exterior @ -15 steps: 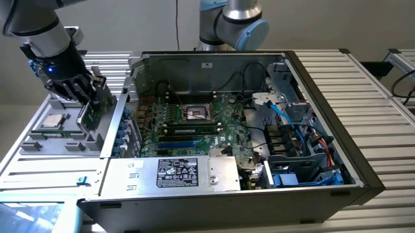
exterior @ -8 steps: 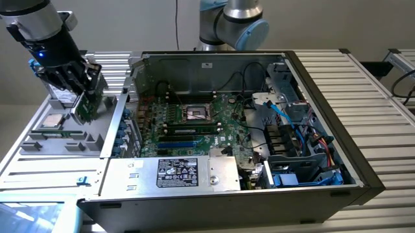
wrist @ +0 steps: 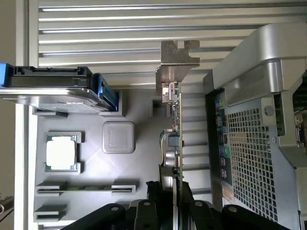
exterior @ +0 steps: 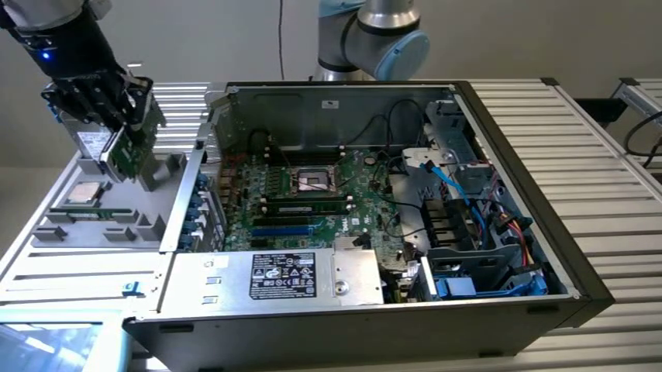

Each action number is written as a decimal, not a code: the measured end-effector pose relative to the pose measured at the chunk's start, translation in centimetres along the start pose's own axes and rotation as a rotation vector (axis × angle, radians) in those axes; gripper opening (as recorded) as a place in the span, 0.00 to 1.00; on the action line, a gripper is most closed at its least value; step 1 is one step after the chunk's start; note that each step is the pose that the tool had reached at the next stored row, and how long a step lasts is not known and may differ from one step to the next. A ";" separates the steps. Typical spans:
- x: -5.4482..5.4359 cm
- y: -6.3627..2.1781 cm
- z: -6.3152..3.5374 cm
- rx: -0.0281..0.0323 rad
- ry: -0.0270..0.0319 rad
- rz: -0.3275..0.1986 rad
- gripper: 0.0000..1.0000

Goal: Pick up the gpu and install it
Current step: 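Pick up the gpu and move the gpu toward the slot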

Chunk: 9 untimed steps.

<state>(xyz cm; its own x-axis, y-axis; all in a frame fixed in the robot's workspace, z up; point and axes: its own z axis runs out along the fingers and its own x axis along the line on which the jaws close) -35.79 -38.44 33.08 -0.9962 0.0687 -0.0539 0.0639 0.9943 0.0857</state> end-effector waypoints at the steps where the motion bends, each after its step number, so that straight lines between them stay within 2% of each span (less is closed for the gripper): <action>1: 0.0 0.04 -0.49 0.0001 0.0001 0.000 0.28; 9: -1.4 0.39 -4.03 0.0000 0.0003 0.000 0.28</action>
<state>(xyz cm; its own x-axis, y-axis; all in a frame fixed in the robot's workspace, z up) -34.63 -38.47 37.19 -0.9962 0.0688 -0.0535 0.0641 0.9943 0.0857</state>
